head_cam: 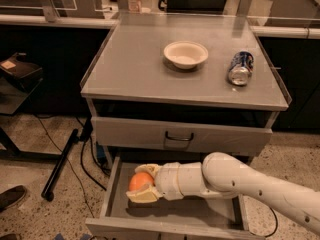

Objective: Pick orange from middle drawer and place on counter

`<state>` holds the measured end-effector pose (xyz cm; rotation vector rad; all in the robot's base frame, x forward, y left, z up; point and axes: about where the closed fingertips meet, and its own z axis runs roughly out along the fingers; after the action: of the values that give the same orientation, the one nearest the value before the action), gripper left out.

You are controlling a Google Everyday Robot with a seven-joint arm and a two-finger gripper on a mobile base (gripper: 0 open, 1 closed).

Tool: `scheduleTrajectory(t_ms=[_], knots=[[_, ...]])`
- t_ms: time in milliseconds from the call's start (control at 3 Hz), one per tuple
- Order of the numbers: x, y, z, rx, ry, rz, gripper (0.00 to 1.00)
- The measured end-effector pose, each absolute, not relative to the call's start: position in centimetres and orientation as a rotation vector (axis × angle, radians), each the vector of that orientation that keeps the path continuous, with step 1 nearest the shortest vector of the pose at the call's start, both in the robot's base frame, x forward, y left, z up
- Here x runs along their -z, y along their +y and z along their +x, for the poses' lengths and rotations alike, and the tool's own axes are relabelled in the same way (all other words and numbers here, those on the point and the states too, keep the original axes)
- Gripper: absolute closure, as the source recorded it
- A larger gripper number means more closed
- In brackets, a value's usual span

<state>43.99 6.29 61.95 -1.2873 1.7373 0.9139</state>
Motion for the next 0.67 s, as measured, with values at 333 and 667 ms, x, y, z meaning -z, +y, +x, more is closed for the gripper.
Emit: scheduleTrajectory(t_ms=[333, 667], knots=[[-66.6, 7.3, 44.5, -0.875, 1.668, -1.317, 1.0], [-72.8, 8.9, 45.7, -0.798, 1.59, -1.342, 1.0]])
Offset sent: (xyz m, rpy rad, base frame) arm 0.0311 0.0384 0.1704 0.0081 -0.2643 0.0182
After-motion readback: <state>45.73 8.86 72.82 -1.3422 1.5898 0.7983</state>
